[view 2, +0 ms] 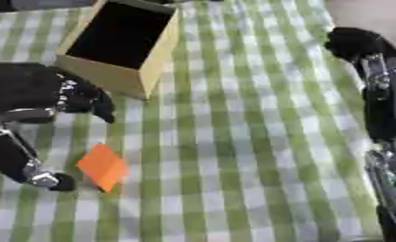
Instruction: Pick up objects on the table and place them in the box.
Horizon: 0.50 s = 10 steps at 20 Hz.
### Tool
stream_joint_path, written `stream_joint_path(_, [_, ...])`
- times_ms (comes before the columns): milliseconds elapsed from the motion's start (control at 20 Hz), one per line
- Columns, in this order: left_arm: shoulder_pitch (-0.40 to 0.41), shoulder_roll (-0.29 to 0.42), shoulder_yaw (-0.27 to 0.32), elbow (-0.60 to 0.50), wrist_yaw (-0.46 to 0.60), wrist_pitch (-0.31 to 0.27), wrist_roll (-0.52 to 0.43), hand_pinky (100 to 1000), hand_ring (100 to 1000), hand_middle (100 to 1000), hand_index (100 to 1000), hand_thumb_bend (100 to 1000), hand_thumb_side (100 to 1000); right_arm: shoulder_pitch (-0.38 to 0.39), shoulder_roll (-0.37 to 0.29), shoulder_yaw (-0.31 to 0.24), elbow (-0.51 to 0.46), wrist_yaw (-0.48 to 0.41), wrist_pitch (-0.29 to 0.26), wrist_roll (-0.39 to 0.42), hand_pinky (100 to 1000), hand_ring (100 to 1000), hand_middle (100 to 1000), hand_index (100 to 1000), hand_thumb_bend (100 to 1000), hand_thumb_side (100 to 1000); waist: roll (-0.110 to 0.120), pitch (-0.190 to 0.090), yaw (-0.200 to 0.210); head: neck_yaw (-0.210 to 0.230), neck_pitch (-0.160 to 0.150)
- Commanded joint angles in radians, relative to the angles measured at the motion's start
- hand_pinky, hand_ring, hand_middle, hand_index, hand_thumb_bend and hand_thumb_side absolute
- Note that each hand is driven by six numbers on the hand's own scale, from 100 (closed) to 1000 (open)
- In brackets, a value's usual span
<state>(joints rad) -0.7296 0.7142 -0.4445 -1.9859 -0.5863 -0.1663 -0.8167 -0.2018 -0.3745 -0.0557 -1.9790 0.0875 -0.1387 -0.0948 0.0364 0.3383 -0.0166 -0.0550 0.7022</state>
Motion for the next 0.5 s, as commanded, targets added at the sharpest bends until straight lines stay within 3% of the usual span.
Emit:
stream_joint_path(50, [-0.015,0.027,0.014,-0.014,0.010,-0.001,0.000,803,818,800,854,628,414,-0.006,-0.013,-0.010,-0.021,0.008,-0.002,-0.004,832,769,731,791,100,1000,-0.001,-0.011,-0.001,-0.002,-0.004])
stream_joint_path(500, [-0.019,0.020,0.001,-0.014,0.010,0.015,-0.022,807,827,803,856,633,402,-0.012,-0.010,-0.012,-0.021,0.013,-0.001,-0.004,833,769,732,792,100,1000,-0.003,0.013,-0.004,-0.002,-0.012])
